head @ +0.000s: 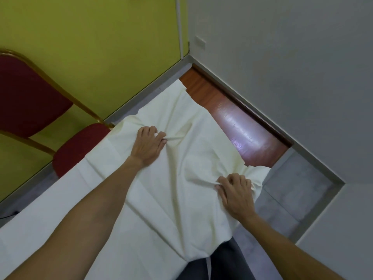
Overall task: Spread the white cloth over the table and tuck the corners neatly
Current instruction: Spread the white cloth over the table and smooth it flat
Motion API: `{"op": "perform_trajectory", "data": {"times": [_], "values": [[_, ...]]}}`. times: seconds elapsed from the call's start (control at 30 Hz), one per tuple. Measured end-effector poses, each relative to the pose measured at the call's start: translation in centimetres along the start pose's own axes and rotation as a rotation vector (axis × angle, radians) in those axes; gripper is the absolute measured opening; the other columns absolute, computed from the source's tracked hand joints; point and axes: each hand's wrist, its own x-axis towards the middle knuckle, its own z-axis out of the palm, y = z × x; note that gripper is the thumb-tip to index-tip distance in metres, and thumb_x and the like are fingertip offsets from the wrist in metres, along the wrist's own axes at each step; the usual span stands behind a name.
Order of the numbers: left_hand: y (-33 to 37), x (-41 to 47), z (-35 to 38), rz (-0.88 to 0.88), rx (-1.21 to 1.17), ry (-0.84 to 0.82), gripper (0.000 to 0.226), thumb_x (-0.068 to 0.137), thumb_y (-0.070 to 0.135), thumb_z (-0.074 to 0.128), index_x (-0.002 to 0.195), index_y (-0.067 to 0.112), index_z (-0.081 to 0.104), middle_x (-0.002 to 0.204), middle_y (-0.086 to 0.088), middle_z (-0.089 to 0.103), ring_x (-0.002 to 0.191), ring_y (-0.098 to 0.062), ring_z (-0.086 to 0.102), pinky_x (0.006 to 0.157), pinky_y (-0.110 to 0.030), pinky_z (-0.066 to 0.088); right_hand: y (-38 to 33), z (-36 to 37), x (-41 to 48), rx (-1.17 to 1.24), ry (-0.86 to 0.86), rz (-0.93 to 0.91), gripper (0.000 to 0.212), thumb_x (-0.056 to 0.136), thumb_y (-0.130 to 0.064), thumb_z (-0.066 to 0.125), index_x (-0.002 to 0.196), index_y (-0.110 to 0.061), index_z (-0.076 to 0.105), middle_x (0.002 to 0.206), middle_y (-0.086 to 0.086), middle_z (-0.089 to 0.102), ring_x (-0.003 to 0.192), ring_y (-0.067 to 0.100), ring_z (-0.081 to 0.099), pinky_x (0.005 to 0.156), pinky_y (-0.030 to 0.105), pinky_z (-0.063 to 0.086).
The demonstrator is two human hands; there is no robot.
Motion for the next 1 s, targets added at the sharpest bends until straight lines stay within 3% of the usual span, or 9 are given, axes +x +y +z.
{"op": "perform_trajectory", "data": {"times": [0.1, 0.2, 0.27, 0.33, 0.47, 0.6, 0.8, 0.9, 1.0], "values": [[-0.4, 0.3, -0.6, 0.073, 0.018, 0.021, 0.018, 0.102, 0.030, 0.038, 0.100, 0.020, 0.052, 0.093, -0.008, 0.050, 0.082, -0.028, 0.043, 0.081, -0.041, 0.037, -0.5, -0.3, -0.3, -0.001, 0.089, -0.041, 0.008, 0.091, -0.018, 0.060, 0.096, -0.016, 0.066, 0.095, 0.003, 0.051, 0.080, 0.027, 0.050, 0.073, 0.038, 0.034], [-0.2, 1.3, -1.1, 0.127, -0.009, 0.050, 0.014, 0.100, 0.019, 0.043, 0.095, 0.014, 0.055, 0.090, -0.009, 0.055, 0.081, -0.030, 0.048, 0.084, -0.041, 0.041, -1.4, 0.0, -0.5, 0.006, 0.121, 0.023, 0.026, 0.090, -0.005, 0.059, 0.114, -0.012, 0.066, 0.120, 0.012, 0.060, 0.112, 0.035, 0.056, 0.099, 0.049, 0.037], [0.4, 1.8, -1.3, 0.146, -0.082, 0.111, 0.010, 0.097, 0.010, 0.049, 0.097, 0.009, 0.059, 0.092, -0.011, 0.059, 0.083, -0.032, 0.053, 0.084, -0.040, 0.044, -1.9, 0.4, -0.6, -0.018, 0.101, 0.088, 0.037, 0.093, -0.004, 0.055, 0.129, -0.006, 0.061, 0.139, 0.017, 0.055, 0.133, 0.041, 0.048, 0.116, 0.054, 0.025], [0.7, 2.0, -1.6, 0.101, -0.120, 0.105, 0.013, 0.097, 0.007, 0.051, 0.106, 0.006, 0.060, 0.100, -0.012, 0.061, 0.091, -0.032, 0.058, 0.078, -0.038, 0.047, -2.1, 0.5, -0.4, 0.000, 0.077, 0.130, 0.041, 0.095, -0.003, 0.051, 0.135, -0.001, 0.056, 0.146, 0.018, 0.051, 0.138, 0.043, 0.043, 0.122, 0.051, 0.016], [0.1, 2.9, -2.9, 0.022, -0.142, -0.048, 0.030, 0.097, 0.008, 0.050, 0.127, 0.006, 0.056, 0.129, -0.016, 0.059, 0.120, -0.034, 0.057, 0.080, -0.047, 0.056, -1.5, -0.6, -0.2, 0.035, 0.079, 0.184, 0.042, 0.096, -0.003, 0.038, 0.135, 0.006, 0.053, 0.142, 0.024, 0.053, 0.133, 0.043, 0.048, 0.122, 0.048, 0.019], [-0.4, 4.1, -5.4, 0.019, -0.163, -0.092, 0.035, 0.100, 0.008, 0.042, 0.133, 0.010, 0.052, 0.140, -0.012, 0.054, 0.131, -0.029, 0.050, 0.089, -0.051, 0.053, -0.5, -3.0, 0.5, 0.045, 0.107, 0.268, 0.042, 0.098, -0.007, 0.034, 0.132, 0.009, 0.054, 0.136, 0.028, 0.056, 0.127, 0.045, 0.054, 0.111, 0.056, 0.034], [0.3, 7.5, -8.8, 0.085, -0.176, 0.024, 0.035, 0.090, 0.000, 0.043, 0.122, 0.006, 0.055, 0.126, -0.015, 0.062, 0.104, -0.037, 0.065, 0.077, -0.049, 0.055, 1.0, -7.5, 3.2, 0.022, 0.190, 0.304, 0.047, 0.097, -0.014, 0.031, 0.130, 0.008, 0.056, 0.134, 0.029, 0.058, 0.125, 0.047, 0.055, 0.106, 0.056, 0.034], [1.4, 10.4, -10.2, 0.079, -0.186, 0.027, 0.036, 0.089, 0.008, 0.035, 0.120, 0.012, 0.053, 0.119, -0.014, 0.064, 0.096, -0.038, 0.065, 0.071, -0.048, 0.055, 2.2, -8.6, 4.7, 0.050, 0.232, 0.342, 0.045, 0.096, -0.007, 0.029, 0.130, 0.008, 0.056, 0.133, 0.029, 0.058, 0.124, 0.048, 0.056, 0.105, 0.060, 0.038], [3.1, 13.0, -11.7, 0.098, -0.136, 0.046, 0.022, 0.094, 0.008, 0.040, 0.110, 0.011, 0.056, 0.102, -0.015, 0.064, 0.087, -0.037, 0.062, 0.062, -0.044, 0.048, 4.3, -9.6, 5.6, 0.049, 0.262, 0.344, 0.047, 0.096, -0.008, 0.026, 0.128, 0.008, 0.058, 0.130, 0.029, 0.060, 0.121, 0.047, 0.058, 0.100, 0.062, 0.046]]}}
